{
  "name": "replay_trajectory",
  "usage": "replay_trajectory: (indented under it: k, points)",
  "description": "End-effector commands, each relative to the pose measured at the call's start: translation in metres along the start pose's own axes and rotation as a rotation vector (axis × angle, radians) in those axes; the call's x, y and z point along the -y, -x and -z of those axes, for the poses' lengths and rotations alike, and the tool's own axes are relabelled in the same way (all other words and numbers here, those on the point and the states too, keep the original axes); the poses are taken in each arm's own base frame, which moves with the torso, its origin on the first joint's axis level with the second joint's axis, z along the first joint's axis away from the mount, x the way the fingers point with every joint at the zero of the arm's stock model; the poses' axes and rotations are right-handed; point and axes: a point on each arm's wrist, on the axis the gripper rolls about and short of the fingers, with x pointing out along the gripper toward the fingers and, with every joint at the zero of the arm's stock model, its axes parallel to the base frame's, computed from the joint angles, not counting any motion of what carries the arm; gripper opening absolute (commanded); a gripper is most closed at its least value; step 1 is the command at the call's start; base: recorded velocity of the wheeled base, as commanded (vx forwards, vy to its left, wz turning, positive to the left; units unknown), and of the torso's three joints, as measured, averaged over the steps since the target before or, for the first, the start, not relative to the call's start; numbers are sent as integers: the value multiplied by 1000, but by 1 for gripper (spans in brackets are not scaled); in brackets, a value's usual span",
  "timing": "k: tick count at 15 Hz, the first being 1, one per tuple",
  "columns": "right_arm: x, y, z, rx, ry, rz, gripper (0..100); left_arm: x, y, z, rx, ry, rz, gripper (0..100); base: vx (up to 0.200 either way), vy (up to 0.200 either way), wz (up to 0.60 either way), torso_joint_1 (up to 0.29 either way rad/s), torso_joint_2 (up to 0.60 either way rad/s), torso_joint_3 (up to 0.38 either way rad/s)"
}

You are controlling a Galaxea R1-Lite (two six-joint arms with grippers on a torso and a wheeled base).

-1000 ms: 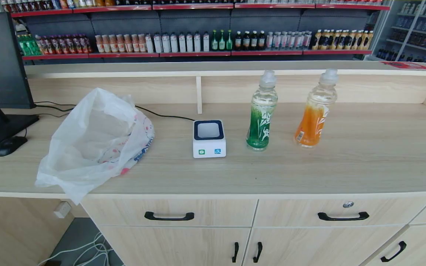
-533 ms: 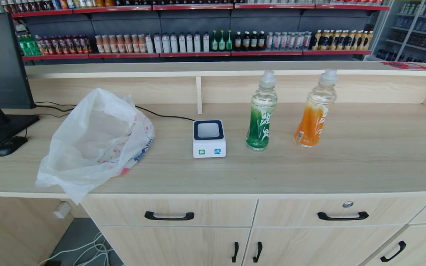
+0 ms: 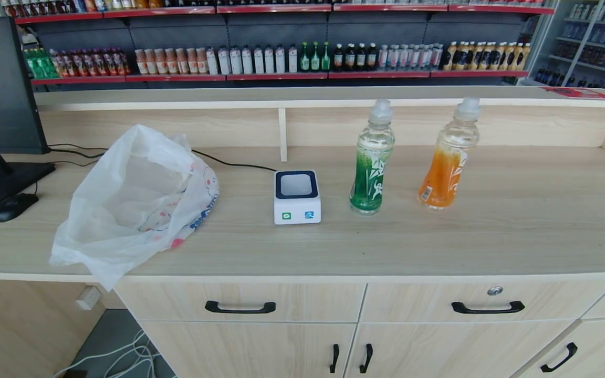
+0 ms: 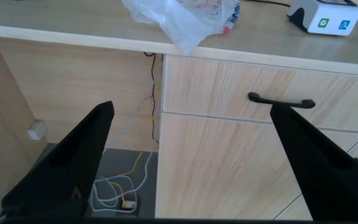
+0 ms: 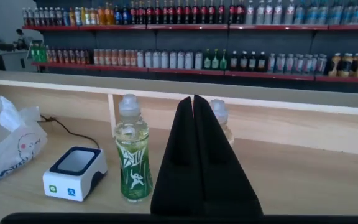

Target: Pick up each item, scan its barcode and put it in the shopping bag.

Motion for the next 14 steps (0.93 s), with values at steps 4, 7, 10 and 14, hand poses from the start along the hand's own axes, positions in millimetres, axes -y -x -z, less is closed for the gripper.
replay_trajectory:
  k: [4,7,10,14]
  points:
    - [-34,-62,59,-96,-35,-139,0,0,0,0,-1,1,-1,100,0,0,0,0,0,0]
    - [-46,-66,74,-117,-56,-176,100,0,0,0,-1,1,-1,100,0,0,0,0,0,0]
    - [-76,-53,103,-232,-119,-251,100,0,0,0,-1,-4,0,100,0,0,0,0,0,0]
    - [-76,-68,132,-286,-142,-206,100,0,0,0,-1,-2,-1,100,0,0,0,0,0,0]
